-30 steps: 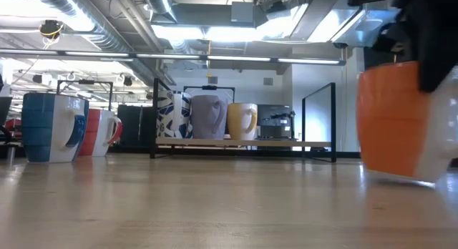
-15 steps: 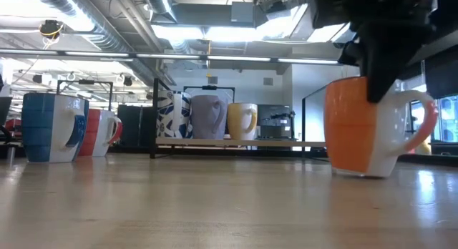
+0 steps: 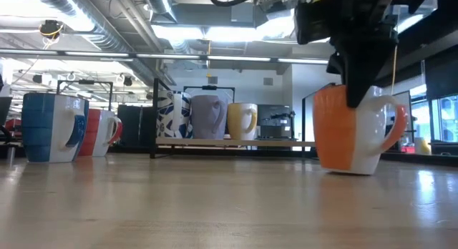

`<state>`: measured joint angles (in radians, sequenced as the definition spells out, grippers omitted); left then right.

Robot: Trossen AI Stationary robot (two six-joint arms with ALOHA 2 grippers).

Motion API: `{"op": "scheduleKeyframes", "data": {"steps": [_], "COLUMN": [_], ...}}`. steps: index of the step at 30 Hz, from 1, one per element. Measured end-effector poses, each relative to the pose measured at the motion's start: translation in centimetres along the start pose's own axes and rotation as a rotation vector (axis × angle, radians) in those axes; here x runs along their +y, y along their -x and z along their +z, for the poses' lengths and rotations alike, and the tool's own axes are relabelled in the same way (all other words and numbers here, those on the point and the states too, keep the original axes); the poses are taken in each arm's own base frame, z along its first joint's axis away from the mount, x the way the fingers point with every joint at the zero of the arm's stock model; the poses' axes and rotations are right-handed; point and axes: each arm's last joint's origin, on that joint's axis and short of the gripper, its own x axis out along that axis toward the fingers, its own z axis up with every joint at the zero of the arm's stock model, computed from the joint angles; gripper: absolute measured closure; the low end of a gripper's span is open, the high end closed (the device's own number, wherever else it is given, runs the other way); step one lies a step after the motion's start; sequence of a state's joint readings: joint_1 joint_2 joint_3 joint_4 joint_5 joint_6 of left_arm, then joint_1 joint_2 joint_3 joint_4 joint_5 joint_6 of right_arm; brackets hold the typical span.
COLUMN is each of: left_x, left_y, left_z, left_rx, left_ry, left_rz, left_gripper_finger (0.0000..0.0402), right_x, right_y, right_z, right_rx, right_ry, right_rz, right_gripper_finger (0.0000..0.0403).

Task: Place coffee mugs
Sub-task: Put the orange mug on the shelf

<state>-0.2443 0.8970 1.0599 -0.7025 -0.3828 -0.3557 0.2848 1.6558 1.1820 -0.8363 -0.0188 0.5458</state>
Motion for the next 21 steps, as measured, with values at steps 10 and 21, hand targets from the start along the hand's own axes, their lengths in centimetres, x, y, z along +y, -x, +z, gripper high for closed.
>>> {"op": "scheduleKeyframes", "data": {"steps": [10,21], "left_x": [-0.01,-0.01], "left_y": [0.0,0.0], "left_z": [0.03,0.03], "left_rx": [-0.003,-0.003], "left_ry": [0.001,-0.008], "left_rz": [-0.002,-0.002], "left_gripper_finger": [0.0292,0.0292], "right_x": [-0.63,-0.48], "right_y": [-0.6,-0.12], "right_z": [0.74,0.98], "right_rx": [0.009,0.011], "right_ry": [0.005,-0.005], "right_rz": [0.014,0.006], "right_gripper_finger": [0.0388,0.0327]}}
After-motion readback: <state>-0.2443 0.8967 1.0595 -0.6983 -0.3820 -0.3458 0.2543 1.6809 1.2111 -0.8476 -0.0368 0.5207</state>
